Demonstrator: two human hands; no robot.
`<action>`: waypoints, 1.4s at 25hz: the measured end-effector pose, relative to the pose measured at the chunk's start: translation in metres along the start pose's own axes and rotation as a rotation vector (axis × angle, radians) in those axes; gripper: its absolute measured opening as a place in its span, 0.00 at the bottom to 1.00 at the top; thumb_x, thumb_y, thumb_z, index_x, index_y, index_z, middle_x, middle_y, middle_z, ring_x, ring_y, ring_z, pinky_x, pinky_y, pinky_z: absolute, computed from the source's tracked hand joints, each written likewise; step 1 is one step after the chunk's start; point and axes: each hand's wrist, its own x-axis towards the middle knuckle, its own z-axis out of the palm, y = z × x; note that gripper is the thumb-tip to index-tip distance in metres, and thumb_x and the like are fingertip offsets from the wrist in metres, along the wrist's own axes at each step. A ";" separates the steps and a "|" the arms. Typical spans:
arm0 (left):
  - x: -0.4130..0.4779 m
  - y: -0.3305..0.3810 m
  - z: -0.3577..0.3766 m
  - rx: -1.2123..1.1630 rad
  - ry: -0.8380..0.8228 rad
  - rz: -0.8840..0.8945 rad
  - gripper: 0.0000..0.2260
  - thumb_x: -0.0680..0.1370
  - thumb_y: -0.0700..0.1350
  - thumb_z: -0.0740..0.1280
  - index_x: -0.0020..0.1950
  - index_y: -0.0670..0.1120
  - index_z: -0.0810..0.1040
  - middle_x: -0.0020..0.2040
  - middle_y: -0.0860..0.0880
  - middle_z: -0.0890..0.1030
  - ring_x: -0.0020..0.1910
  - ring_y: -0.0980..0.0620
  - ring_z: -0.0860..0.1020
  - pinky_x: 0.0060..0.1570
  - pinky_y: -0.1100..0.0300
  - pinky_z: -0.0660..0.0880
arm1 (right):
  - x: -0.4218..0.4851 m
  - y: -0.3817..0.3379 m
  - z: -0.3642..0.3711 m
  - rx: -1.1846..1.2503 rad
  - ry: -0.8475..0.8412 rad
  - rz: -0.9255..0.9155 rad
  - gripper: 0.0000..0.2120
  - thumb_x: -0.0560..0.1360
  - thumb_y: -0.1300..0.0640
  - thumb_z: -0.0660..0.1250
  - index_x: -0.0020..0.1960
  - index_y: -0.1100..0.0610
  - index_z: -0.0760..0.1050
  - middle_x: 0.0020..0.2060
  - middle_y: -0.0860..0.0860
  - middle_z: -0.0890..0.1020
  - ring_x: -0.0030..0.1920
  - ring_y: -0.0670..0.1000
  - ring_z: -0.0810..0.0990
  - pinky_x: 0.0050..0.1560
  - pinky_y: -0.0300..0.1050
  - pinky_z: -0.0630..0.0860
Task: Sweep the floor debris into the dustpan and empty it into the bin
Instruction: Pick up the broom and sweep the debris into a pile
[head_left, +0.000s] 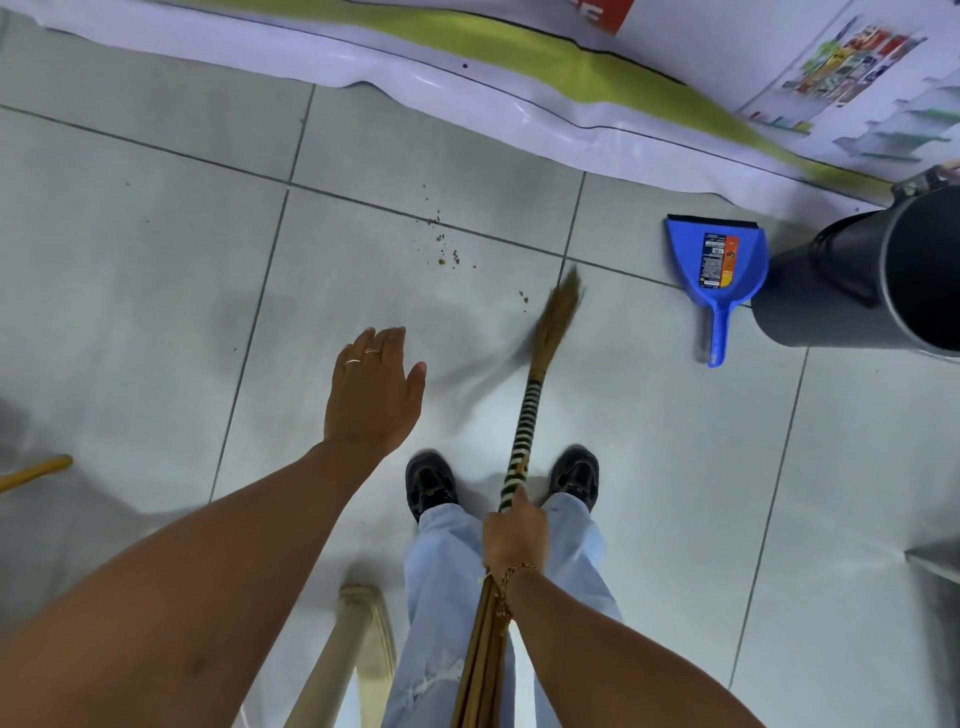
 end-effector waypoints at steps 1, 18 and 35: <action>0.000 -0.002 0.000 0.002 -0.004 -0.002 0.21 0.79 0.47 0.58 0.70 0.39 0.63 0.68 0.37 0.72 0.73 0.40 0.61 0.73 0.47 0.57 | 0.000 -0.004 0.006 0.022 -0.028 0.004 0.20 0.75 0.63 0.56 0.66 0.56 0.67 0.53 0.60 0.78 0.49 0.62 0.81 0.50 0.55 0.82; 0.065 -0.004 -0.056 0.019 0.123 -0.011 0.21 0.79 0.46 0.59 0.68 0.37 0.66 0.66 0.36 0.74 0.71 0.38 0.65 0.71 0.44 0.61 | 0.031 -0.137 -0.050 0.020 0.140 -0.372 0.20 0.76 0.55 0.58 0.69 0.51 0.66 0.53 0.58 0.81 0.52 0.60 0.80 0.53 0.49 0.78; 0.183 0.129 -0.027 -0.093 0.054 -0.183 0.22 0.80 0.48 0.57 0.70 0.39 0.62 0.68 0.37 0.72 0.74 0.42 0.60 0.73 0.48 0.58 | 0.205 -0.178 -0.249 -0.811 0.078 -0.552 0.16 0.78 0.60 0.57 0.65 0.58 0.71 0.55 0.59 0.80 0.57 0.60 0.77 0.52 0.50 0.77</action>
